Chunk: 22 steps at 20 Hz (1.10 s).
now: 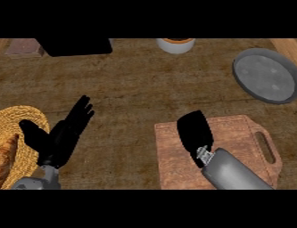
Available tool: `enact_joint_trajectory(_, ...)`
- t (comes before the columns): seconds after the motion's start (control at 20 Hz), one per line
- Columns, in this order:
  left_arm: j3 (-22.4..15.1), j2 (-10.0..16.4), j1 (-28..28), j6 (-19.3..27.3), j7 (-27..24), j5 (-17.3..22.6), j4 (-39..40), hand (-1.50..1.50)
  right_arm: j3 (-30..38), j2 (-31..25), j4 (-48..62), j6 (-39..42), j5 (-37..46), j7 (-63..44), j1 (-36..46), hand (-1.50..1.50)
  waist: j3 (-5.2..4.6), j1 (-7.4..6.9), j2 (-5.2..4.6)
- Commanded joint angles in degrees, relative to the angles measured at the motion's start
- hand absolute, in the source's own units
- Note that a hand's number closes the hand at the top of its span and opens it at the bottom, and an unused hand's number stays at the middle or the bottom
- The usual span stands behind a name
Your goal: Pick the bell pepper from the cutting board and place it in the pan
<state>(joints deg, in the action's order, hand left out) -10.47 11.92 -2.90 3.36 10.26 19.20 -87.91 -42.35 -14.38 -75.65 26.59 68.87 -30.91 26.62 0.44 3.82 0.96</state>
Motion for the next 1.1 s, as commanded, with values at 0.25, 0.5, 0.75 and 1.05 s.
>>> enact_joint_trajectory(0.25, 2.0, 1.2, 2.5, 0.2, -0.5, 0.7, -0.7, 0.00, 16.6, -9.2, -26.5, -24.4, -14.4, 15.2, -10.7, 1.50, -0.04, 2.78, 0.43)
enact_joint_trajectory(0.5, 1.9, 0.9, 2.2, 0.5, -0.5, 0.4, -1.5, 0.00, 27.9, -11.5, -34.4, -28.1, -31.3, 23.7, -22.0, 1.50, -0.09, 1.43, -0.31)
enact_joint_trajectory(0.75, 1.6, 1.7, 4.0, -3.8, -2.5, 1.7, -0.5, 0.00, 41.9, -15.2, -33.9, -25.6, -48.6, 33.0, -30.0, 1.50, -0.32, -1.44, -0.79)
enact_joint_trajectory(1.05, -2.2, -2.4, -1.7, 1.9, 2.5, -3.3, -3.2, 0.00, 53.4, -18.9, -12.7, -22.4, -54.3, 48.4, -25.5, 1.50, -0.36, -3.86, -1.05)
